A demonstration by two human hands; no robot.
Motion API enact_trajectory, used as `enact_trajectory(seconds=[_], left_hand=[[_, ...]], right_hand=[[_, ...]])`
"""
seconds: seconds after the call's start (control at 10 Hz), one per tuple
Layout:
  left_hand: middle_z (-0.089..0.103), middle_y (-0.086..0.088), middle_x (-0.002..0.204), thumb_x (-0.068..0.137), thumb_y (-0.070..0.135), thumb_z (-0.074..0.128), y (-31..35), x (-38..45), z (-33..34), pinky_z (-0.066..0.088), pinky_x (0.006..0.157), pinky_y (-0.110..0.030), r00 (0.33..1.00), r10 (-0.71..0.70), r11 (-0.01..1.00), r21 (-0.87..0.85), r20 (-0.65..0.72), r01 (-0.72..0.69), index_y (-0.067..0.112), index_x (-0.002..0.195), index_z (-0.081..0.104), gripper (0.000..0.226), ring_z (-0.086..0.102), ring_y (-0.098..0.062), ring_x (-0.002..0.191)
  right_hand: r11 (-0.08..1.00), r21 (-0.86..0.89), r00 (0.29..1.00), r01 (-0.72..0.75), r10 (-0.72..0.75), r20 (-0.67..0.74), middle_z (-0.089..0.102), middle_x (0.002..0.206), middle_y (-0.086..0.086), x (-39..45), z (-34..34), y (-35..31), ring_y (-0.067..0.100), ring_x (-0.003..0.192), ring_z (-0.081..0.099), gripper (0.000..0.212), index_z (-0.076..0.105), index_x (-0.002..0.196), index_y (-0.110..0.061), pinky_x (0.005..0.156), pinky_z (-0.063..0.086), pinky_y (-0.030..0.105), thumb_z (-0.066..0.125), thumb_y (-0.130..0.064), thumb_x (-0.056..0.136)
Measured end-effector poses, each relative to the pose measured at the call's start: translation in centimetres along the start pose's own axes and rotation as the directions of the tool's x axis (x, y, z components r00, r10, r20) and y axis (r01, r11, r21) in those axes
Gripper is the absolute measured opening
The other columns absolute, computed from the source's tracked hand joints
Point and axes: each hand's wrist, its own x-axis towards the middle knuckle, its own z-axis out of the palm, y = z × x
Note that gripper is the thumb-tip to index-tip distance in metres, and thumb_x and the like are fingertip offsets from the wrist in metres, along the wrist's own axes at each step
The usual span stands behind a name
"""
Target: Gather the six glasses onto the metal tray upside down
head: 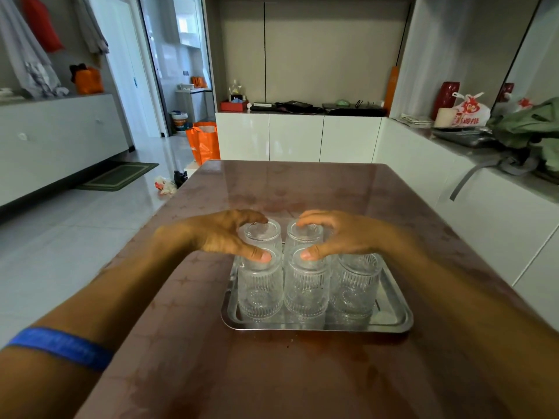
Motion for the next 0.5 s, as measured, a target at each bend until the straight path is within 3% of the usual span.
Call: enact_trajectory(seconds=[0.2,0.3,0.4,0.5], left_hand=[[0.026,0.016,0.16,0.047,0.083,0.073,-0.3,0.0,0.2,0.021,0.115,-0.039,1.0,0.015,1.0,0.027,-0.011,-0.015,0.046,0.145,0.031,0.113,0.025,-0.015,0.147],[0.027,0.015,0.16,0.046,0.084,0.073,-0.4,0.0,0.1,0.022,0.116,-0.042,1.0,0.006,1.0,0.017,-0.022,-0.005,0.046,0.145,0.032,0.113,0.026,-0.016,0.147],[0.027,0.014,0.16,0.049,0.082,0.073,0.0,-0.1,-0.1,0.022,0.115,-0.04,1.0,0.005,1.0,0.031,-0.002,-0.005,0.044,0.146,0.032,0.113,0.026,-0.016,0.146],[0.026,0.014,0.161,0.054,0.08,0.072,0.7,-0.6,0.3,0.022,0.115,-0.039,0.999,0.025,1.0,0.004,-0.037,-0.025,0.043,0.148,0.029,0.109,0.025,-0.016,0.147]], right_hand=[[0.999,0.039,0.994,-0.038,0.042,-0.104,0.026,0.158,-0.017,-2.9,-2.1,2.4,0.003,0.135,0.026,0.097,0.041,0.141,-0.045,0.104,0.022,0.033,0.066,-0.084,0.056],[0.992,0.053,0.991,-0.114,0.118,-0.061,0.025,0.158,-0.018,-4.9,-3.0,4.6,0.007,0.138,0.025,0.093,0.043,0.138,-0.05,0.106,0.022,0.034,0.07,-0.082,0.054],[0.988,0.089,0.989,-0.128,0.134,-0.065,0.028,0.157,-0.017,-5.7,-2.7,6.2,0.01,0.141,0.025,0.073,0.05,0.129,-0.052,0.108,0.021,0.033,0.072,-0.073,0.062],[0.989,0.111,0.98,-0.095,0.112,-0.162,0.03,0.157,-0.013,-5.7,-2.0,5.6,0.012,0.143,0.026,0.072,0.051,0.131,-0.044,0.109,0.021,0.031,0.069,-0.066,0.066]])
